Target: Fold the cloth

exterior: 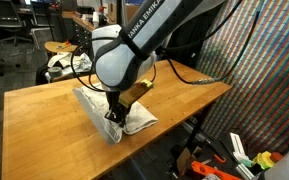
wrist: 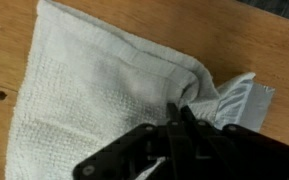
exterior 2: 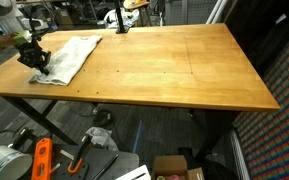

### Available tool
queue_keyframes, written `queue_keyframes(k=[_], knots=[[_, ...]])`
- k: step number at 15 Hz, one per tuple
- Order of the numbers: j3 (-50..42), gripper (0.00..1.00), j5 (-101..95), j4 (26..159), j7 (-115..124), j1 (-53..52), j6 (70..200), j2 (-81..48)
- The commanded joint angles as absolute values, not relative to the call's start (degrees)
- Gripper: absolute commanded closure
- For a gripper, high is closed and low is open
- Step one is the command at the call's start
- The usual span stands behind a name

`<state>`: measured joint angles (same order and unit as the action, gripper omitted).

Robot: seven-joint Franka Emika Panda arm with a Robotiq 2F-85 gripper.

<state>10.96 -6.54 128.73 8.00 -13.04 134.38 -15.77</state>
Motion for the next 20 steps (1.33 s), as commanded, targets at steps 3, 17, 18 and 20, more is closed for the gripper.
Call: queue_keyframes(k=[3, 17, 18, 20], knots=[[8.70, 0.96, -10.69, 128.70, 6.94, -12.76, 133.40, -15.38], [6.75, 0.02, -11.61, 131.94, -2.47, -9.22, 135.51, -12.43], [6.44, 0.00, -11.85, 131.79, -2.95, -8.79, 135.24, -12.59], [6.11, 0.00, -11.77, 132.25, -4.49, -7.97, 135.24, -12.37]])
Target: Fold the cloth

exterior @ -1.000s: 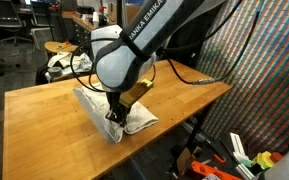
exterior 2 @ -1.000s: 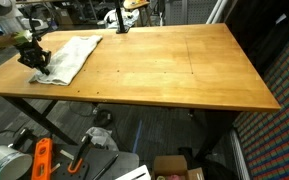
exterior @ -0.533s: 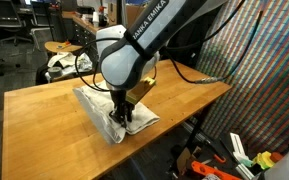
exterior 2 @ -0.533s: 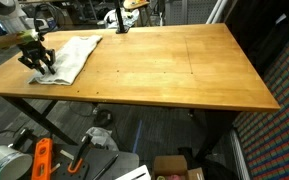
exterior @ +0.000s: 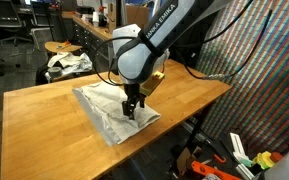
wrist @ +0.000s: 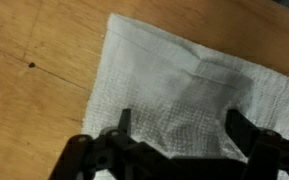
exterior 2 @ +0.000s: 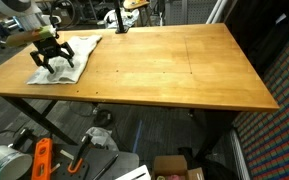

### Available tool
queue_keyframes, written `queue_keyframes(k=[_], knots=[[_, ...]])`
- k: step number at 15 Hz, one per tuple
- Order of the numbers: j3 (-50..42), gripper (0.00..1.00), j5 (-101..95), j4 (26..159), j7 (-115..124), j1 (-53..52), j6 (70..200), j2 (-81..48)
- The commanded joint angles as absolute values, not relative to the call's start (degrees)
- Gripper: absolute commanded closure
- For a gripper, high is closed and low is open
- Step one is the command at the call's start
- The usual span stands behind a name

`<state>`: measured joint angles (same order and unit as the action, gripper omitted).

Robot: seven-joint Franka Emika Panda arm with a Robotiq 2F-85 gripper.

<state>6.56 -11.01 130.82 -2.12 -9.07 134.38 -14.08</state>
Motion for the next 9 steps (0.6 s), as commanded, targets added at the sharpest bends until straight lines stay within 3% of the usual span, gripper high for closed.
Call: queue_keyframes(k=[1, 9], knots=[[6.17, 0.00, -11.05, 132.48, -5.60, -7.52, 134.92, -12.24], [8.51, 0.00, -5.33, 137.37, -10.24, -7.02, 137.11, -6.27]])
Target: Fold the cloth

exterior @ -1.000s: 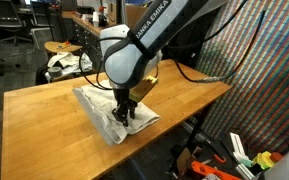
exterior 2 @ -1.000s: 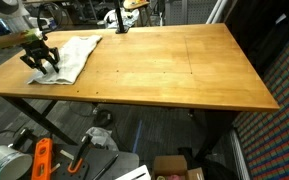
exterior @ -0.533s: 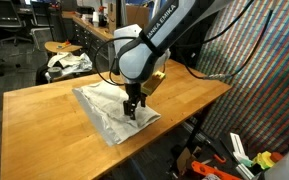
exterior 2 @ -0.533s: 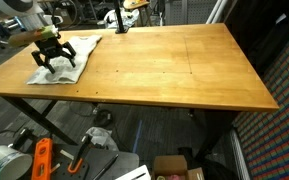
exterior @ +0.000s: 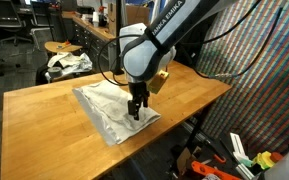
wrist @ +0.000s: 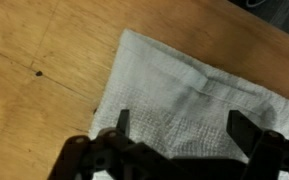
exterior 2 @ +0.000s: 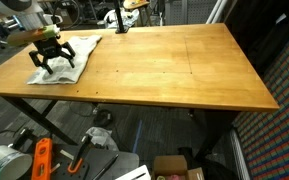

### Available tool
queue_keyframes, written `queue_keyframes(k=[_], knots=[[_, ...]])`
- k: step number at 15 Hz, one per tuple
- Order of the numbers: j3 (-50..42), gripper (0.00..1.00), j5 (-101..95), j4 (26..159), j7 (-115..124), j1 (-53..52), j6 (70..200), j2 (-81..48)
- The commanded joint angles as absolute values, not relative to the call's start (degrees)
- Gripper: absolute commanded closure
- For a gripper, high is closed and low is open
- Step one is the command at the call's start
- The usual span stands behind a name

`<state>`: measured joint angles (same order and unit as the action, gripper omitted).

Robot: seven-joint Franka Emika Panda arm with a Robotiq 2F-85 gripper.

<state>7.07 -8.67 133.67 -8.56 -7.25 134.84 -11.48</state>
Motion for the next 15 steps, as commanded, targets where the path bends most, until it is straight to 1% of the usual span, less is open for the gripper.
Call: queue_keyframes(k=[1, 7, 11, 12, 15], knots=[[8.88, 0.00, -4.55, 137.89, -9.86, -7.36, 137.25, -5.24], [12.08, 0.00, -0.90, 138.35, -5.78, -10.34, 132.69, -2.68], [13.61, 0.00, -0.52, 137.82, 2.22, -12.70, 137.05, -4.03], [13.46, 0.00, -1.69, 137.61, 6.01, -13.06, 140.01, -4.71], [12.79, 0.00, -5.31, 136.63, 12.47, -13.79, 141.22, -6.21]])
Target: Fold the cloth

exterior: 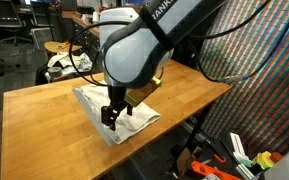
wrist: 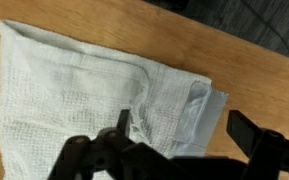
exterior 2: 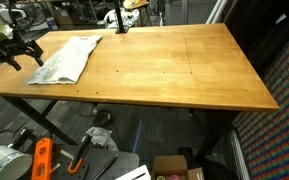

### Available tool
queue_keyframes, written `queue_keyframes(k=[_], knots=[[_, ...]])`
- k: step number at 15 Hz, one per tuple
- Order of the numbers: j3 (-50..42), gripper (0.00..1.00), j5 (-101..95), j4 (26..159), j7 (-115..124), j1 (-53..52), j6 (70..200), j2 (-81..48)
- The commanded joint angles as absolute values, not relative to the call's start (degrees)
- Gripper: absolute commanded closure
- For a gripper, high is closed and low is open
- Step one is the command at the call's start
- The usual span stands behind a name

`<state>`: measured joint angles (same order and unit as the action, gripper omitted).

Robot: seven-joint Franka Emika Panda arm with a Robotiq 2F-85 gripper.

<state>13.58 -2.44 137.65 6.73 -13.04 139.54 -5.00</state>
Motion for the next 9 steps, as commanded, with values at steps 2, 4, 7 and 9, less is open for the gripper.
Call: queue_keyframes(k=[2, 4, 7, 9], knots=[[12.57, 0.00, -6.74, 136.27, 13.68, -13.75, 139.37, -6.67], [12.35, 0.00, -7.29, 136.07, 13.89, -13.71, 138.26, -7.23], [12.13, 0.00, -7.05, 135.72, 13.33, -13.65, 137.72, -8.20], [12.00, 0.00, -6.86, 135.43, 13.08, -13.63, 137.39, -8.90]])
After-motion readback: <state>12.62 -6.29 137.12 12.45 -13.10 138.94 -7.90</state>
